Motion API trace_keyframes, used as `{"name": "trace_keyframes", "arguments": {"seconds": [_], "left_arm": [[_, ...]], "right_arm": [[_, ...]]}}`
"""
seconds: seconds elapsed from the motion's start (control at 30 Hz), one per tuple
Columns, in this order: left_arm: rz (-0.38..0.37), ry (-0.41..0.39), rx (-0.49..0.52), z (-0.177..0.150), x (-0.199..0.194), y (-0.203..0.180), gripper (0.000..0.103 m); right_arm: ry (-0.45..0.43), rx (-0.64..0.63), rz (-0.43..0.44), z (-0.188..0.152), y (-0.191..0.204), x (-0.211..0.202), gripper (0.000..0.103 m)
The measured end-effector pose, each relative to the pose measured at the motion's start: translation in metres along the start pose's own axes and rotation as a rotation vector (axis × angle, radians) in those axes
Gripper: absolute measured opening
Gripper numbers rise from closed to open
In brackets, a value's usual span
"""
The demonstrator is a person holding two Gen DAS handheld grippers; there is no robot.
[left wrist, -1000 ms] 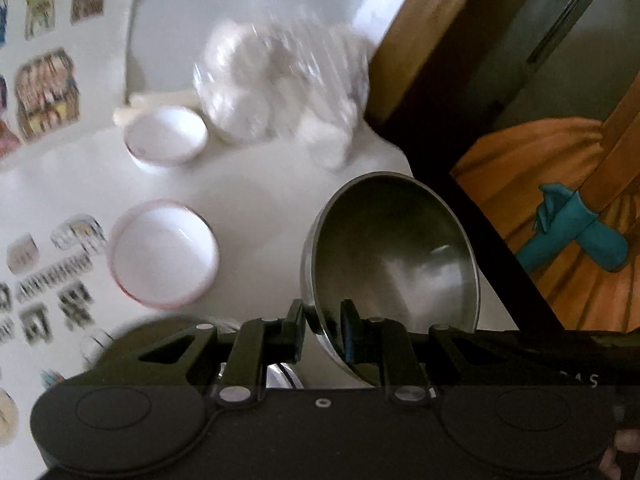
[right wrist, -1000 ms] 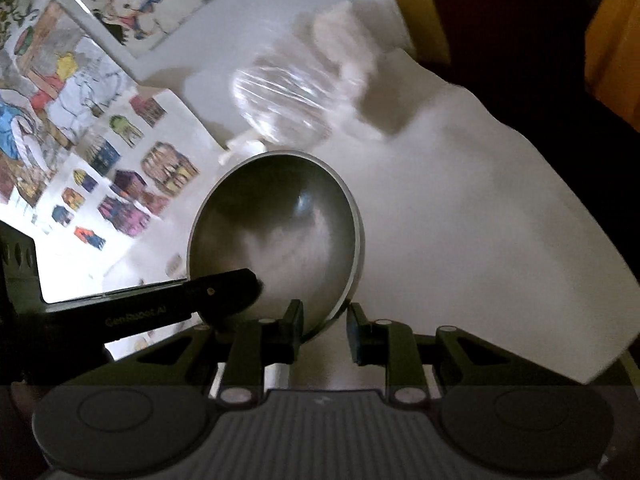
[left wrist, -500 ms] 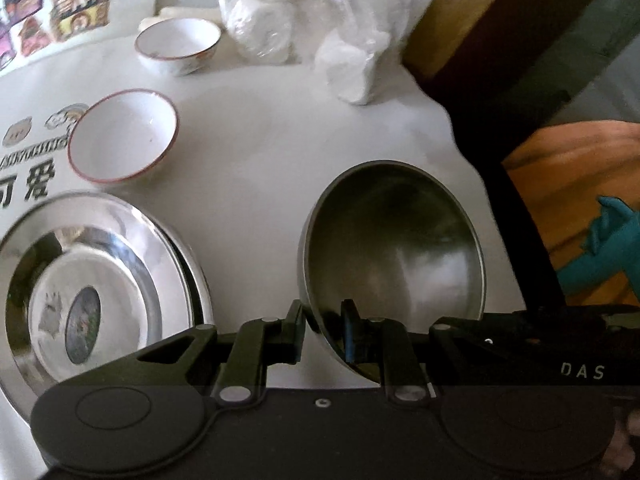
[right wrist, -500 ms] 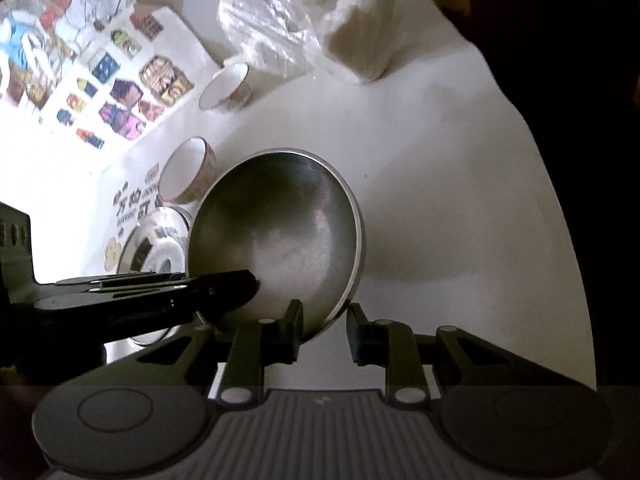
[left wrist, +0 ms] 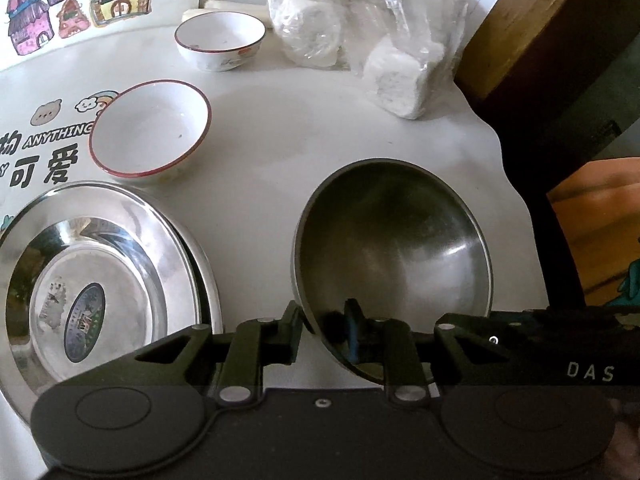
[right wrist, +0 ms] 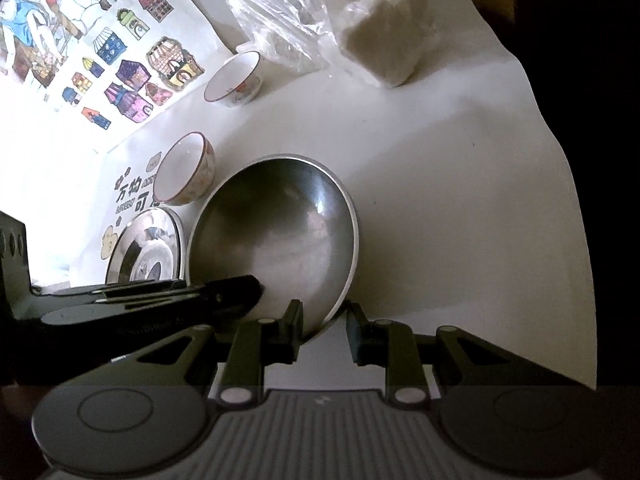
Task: Organize plates and bowls
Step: 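Lift and carry the steel bowl toward the stacked steel plates with the left tool, then lower the steel bowl onto the mat beside the plates and open the left tool, then move the left tool to the red-rimmed white bowl and grip its rim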
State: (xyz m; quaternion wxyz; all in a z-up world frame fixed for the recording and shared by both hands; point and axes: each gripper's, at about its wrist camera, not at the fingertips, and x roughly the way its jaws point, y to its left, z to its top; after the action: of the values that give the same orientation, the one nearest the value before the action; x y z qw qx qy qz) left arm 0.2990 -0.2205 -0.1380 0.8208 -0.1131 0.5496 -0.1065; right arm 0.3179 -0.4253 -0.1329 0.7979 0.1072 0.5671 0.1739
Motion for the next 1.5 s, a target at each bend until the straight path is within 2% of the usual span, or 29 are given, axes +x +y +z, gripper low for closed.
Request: {"name": "trace_keyframes", "arguments": {"seconds": [0.17, 0.33, 0.47, 0.57, 0.77, 0.83, 0.97, 1.23, 1.5], "left_arm": [[-0.019, 0.023, 0.008, 0.000, -0.002, 0.005, 0.028], [-0.053, 0.037, 0.027, -0.002, -0.017, 0.014, 0.044], [-0.080, 0.018, 0.044, 0.003, -0.036, 0.023, 0.060], [-0.092, -0.016, 0.050, 0.011, -0.052, 0.033, 0.075], [-0.062, -0.086, 0.049, 0.033, -0.070, 0.065, 0.102], [-0.047, -0.095, 0.043, 0.041, -0.073, 0.080, 0.102], [-0.013, -0.093, 0.032, 0.056, -0.075, 0.108, 0.102], [0.002, -0.099, 0.049, 0.079, -0.069, 0.159, 0.102], [0.001, -0.069, 0.114, 0.094, -0.048, 0.175, 0.102]], "right_arm": [[-0.011, 0.013, 0.002, 0.000, 0.001, -0.003, 0.030], [-0.029, 0.037, -0.011, -0.006, 0.003, -0.012, 0.038], [-0.066, 0.080, -0.032, -0.009, 0.002, -0.023, 0.039], [-0.106, 0.102, -0.047, -0.010, 0.004, -0.033, 0.051], [-0.199, 0.130, -0.060, -0.006, 0.015, -0.048, 0.077], [-0.221, 0.136, -0.054, -0.005, 0.021, -0.051, 0.091], [-0.249, 0.148, -0.046, 0.000, 0.036, -0.048, 0.103], [-0.267, 0.099, -0.064, 0.011, 0.077, -0.024, 0.103], [-0.242, 0.001, -0.125, 0.034, 0.114, 0.006, 0.103]]}}
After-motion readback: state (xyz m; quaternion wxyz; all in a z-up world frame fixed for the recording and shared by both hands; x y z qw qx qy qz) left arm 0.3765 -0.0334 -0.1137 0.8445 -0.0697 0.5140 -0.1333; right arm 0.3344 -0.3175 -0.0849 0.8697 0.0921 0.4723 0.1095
